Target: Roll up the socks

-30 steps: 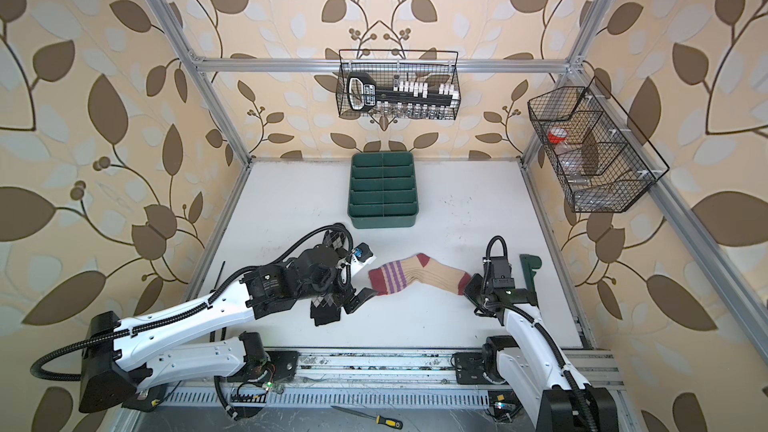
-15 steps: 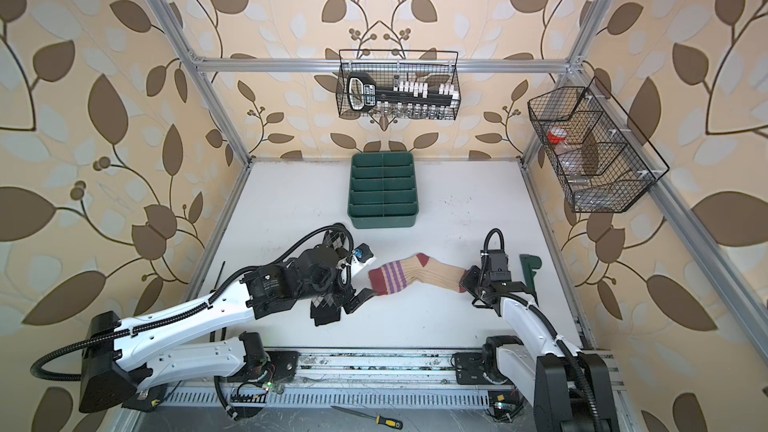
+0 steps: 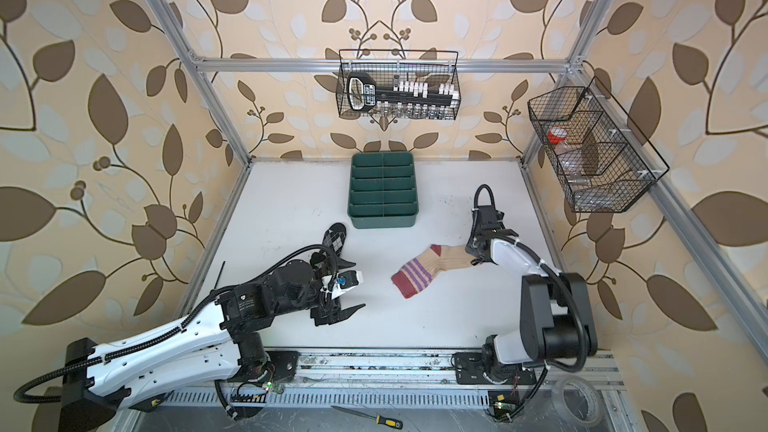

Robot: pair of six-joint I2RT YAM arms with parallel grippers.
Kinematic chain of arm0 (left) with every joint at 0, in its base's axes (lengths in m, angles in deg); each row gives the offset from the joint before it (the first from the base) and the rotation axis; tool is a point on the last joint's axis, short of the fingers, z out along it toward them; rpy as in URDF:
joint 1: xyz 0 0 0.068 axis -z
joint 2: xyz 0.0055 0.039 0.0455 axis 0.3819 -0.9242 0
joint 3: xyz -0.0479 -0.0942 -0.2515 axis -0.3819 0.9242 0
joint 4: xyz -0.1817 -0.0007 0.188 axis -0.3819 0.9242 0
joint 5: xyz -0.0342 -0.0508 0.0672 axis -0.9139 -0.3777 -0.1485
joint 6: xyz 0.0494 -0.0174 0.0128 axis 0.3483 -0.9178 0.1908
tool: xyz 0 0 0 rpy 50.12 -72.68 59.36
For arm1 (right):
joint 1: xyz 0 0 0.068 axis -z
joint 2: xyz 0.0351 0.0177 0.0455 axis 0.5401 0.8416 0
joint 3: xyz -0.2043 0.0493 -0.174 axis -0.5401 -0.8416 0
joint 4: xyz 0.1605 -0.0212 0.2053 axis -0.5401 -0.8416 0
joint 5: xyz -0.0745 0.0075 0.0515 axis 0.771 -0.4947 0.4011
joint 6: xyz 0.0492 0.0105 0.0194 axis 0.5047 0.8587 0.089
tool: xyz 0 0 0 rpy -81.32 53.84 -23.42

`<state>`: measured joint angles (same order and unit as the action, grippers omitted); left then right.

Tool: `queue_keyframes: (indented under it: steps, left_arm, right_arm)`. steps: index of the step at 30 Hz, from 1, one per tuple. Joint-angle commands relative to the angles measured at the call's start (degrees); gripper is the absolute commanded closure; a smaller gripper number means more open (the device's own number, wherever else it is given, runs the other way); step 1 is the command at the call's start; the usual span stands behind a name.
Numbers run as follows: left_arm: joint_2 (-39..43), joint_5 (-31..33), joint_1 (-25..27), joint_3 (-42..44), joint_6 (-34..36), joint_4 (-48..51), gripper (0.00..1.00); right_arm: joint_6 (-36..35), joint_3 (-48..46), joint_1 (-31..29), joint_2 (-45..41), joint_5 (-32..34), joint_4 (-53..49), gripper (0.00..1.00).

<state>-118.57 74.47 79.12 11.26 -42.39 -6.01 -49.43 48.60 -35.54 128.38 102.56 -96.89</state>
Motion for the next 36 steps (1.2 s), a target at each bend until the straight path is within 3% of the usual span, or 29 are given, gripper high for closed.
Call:
queue_keyframes:
  steps: [1,5,9,12,14,15,17,21,28,32,36]
  left_arm:
    - [1.5,-1.6,0.2,0.2,1.5,-2.8,0.01]
    - [3.5,-0.1,0.2,0.7,0.8,-4.4,0.01]
    - [3.8,1.3,0.2,1.0,0.9,-5.1,0.01]
    - [3.7,2.7,0.2,1.4,0.0,-6.7,0.01]
    - [3.8,4.5,0.2,1.5,-1.5,-8.1,0.01]
    - [4.0,5.4,0.2,1.5,-2.4,-8.4,0.01]
    - [4.7,8.0,0.2,1.3,-4.4,-9.2,0.01]
    - [7.4,16.1,0.2,0.5,-10.7,-10.1,0.01]
    - [9.8,23.5,0.0,-4.3,-22.2,-1.9,0.01]
    - [10.1,26.6,-0.8,-3.6,-25.8,-2.0,0.01]
    - [10.2,26.6,-2.8,-3.8,-29.1,-0.4,0.01]
  right_arm:
    - [-4.3,5.1,-2.1,7.6,6.4,-0.5,1.00]
    - [-5.7,12.3,-3.5,15.3,8.8,-2.8,1.00]
    - [-7.3,15.7,-3.4,17.2,12.6,-2.2,0.99]
    - [-7.7,18.1,-1.5,18.1,11.6,-3.2,0.71]
    - [-7.6,18.7,-0.9,16.7,10.2,-3.8,0.42]
    - [-7.6,18.3,-0.8,15.5,9.1,-3.7,0.33]
    - [-7.7,16.9,-1.7,11.4,7.9,-3.4,0.25]
    - [-8.2,13.4,-8.1,-0.6,6.0,-4.1,0.22]
    - [-11.7,6.2,-29.3,-17.8,0.0,-6.8,0.20]
    - [-11.4,3.3,-40.3,-17.7,0.0,-5.2,0.21]
    - [-7.6,2.1,-43.2,-11.2,-1.6,-3.7,0.23]
